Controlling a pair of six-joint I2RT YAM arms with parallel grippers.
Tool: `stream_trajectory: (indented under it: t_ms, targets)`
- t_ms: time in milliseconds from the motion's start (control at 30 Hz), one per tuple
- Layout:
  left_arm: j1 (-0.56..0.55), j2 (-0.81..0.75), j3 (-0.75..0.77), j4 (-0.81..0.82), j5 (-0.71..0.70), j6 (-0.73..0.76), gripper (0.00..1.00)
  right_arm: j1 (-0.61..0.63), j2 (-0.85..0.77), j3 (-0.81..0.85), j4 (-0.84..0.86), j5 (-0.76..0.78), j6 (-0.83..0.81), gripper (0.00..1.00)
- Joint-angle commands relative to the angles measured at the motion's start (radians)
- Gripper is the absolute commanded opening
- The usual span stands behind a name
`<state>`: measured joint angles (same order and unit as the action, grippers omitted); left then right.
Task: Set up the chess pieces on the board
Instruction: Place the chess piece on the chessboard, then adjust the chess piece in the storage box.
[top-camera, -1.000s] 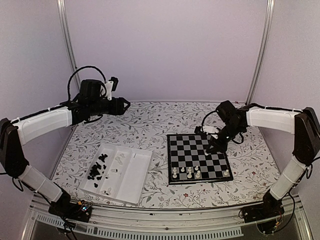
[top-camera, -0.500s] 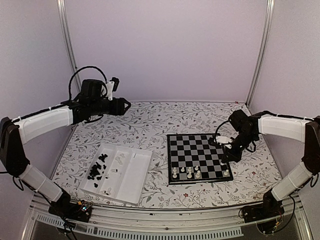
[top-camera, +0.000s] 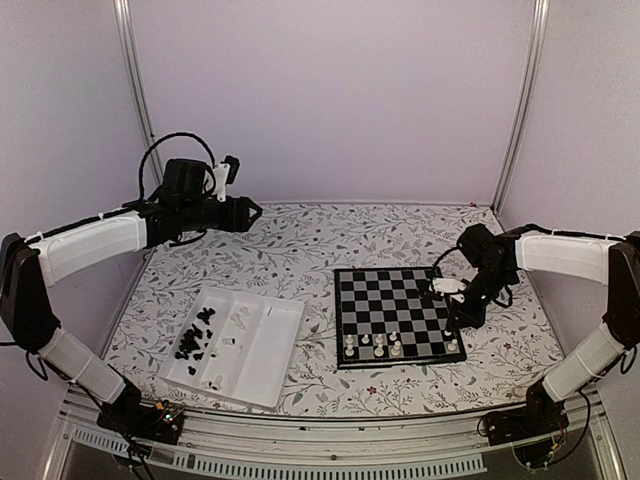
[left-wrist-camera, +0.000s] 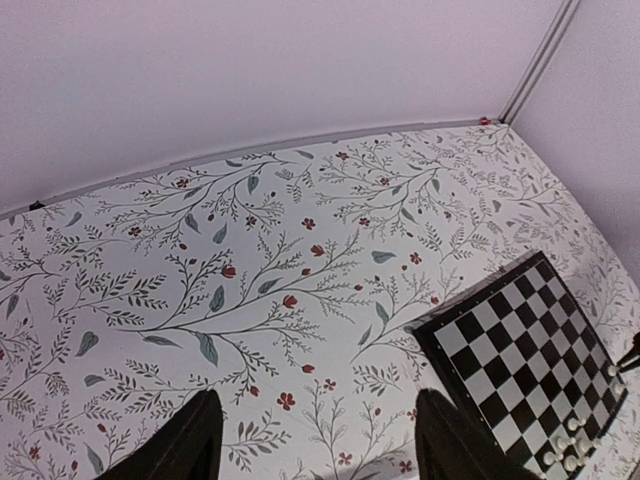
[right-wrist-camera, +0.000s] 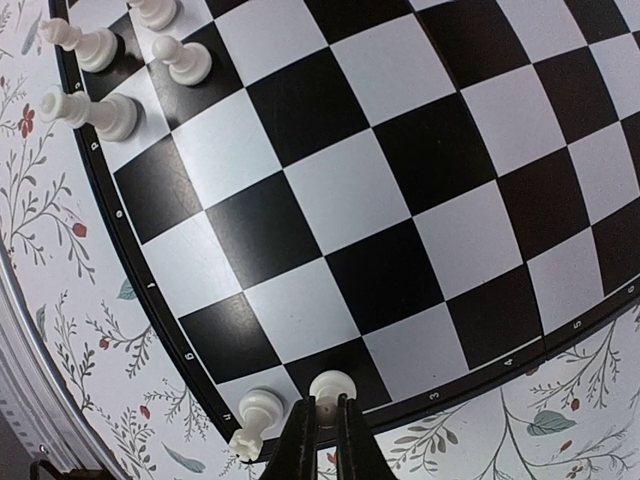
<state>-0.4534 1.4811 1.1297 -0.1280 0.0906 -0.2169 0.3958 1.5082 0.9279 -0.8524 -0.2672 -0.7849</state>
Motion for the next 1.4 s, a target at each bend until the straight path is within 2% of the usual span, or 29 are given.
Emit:
stream_trajectory:
  t_ms: [0, 167, 367, 533, 600, 667, 733, 833, 1067, 1367]
  targets:
    - [-0.001, 0.013, 0.027, -0.009, 0.009, 0.013, 0.67, -0.006, 0.019, -0.017, 0.002, -0.002, -0.011, 0.06]
    - [-0.003, 0.019, 0.030, -0.012, 0.013, 0.013, 0.67, -0.006, 0.031, -0.021, 0.007, 0.000, -0.011, 0.08]
    - [-0.002, 0.025, 0.034, -0.019, 0.016, 0.014, 0.68, -0.007, 0.022, -0.014, 0.002, 0.013, -0.008, 0.26]
    - [-0.004, 0.028, 0.039, -0.042, -0.002, 0.015, 0.67, -0.008, 0.005, 0.051, -0.045, -0.015, -0.003, 0.31]
    - [-0.029, 0.034, 0.065, -0.116, -0.075, 0.010, 0.66, -0.008, 0.004, 0.097, -0.063, -0.043, 0.006, 0.32]
    - [-0.065, 0.051, 0.119, -0.242, -0.179, 0.008, 0.60, -0.008, 0.003, 0.128, -0.060, -0.077, 0.014, 0.32]
    - [-0.084, 0.060, 0.158, -0.380, -0.213, -0.025, 0.54, -0.005, -0.002, 0.146, -0.037, -0.109, 0.023, 0.33]
    - [-0.090, 0.026, 0.104, -0.533, -0.204, -0.076, 0.49, -0.005, -0.003, 0.156, 0.025, -0.148, 0.039, 0.34]
    - [-0.125, -0.081, -0.092, -0.725, -0.145, -0.205, 0.42, 0.027, 0.044, 0.153, 0.158, -0.213, 0.062, 0.34]
    - [-0.279, -0.104, -0.159, -0.903, -0.026, -0.343, 0.43, 0.065, 0.077, 0.098, 0.291, -0.282, 0.096, 0.34]
